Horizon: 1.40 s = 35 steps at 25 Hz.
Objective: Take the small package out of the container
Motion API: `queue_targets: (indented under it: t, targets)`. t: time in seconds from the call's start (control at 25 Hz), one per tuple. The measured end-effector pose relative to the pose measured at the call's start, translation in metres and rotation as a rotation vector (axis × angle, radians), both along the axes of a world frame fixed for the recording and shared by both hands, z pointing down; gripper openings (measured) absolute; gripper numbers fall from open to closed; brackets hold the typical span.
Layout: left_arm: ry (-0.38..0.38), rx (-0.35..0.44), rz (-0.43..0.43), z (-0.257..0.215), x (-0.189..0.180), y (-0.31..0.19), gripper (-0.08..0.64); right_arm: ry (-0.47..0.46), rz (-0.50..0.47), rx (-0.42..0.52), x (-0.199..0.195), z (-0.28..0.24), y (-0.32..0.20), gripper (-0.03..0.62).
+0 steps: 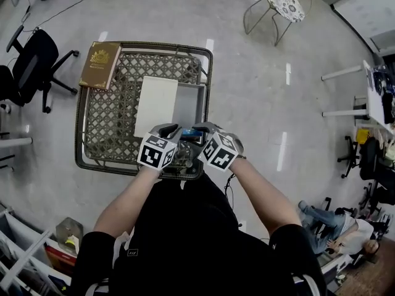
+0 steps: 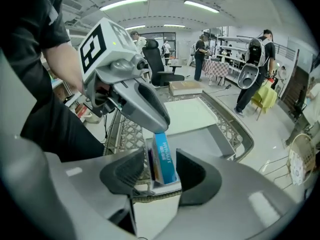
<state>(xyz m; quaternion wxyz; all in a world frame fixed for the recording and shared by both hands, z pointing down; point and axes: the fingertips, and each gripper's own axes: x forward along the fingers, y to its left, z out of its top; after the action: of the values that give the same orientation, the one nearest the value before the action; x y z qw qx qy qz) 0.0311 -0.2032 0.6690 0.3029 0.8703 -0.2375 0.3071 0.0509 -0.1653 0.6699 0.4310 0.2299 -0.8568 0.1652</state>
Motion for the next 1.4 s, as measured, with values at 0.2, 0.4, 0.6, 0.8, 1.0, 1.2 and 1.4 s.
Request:
queue_targets:
  t: [0.2, 0.4, 0.6, 0.8, 1.0, 1.2, 1.4]
  targets:
    - [0.013, -0.001, 0.002, -0.002, 0.000, 0.003, 0.055, 0.043, 0.015, -0.047, 0.002, 0.031, -0.003, 0.235]
    - [0.060, -0.008, -0.021, -0.010, -0.009, 0.002, 0.055, 0.120, 0.017, -0.114, -0.005, 0.057, 0.002, 0.102]
    - [0.107, 0.043, -0.032, -0.044, -0.017, -0.002, 0.055, 0.105, 0.093, -0.094, 0.002, 0.030, 0.002, 0.091]
    - [0.126, 0.133, -0.065, -0.087, -0.023, -0.014, 0.055, 0.026, 0.191, -0.005, 0.023, -0.019, -0.009, 0.089]
    - [0.125, 0.206, -0.115, -0.124, -0.025, -0.016, 0.055, -0.129, 0.334, 0.081, 0.049, -0.072, -0.017, 0.089]
    - [0.124, 0.272, -0.172, -0.158, -0.025, -0.009, 0.055, -0.285, 0.406, 0.172, 0.078, -0.122, -0.006, 0.089]
    - [0.129, 0.345, -0.202, -0.193, -0.020, 0.007, 0.055, -0.431, 0.473, 0.258, 0.111, -0.173, 0.015, 0.086]
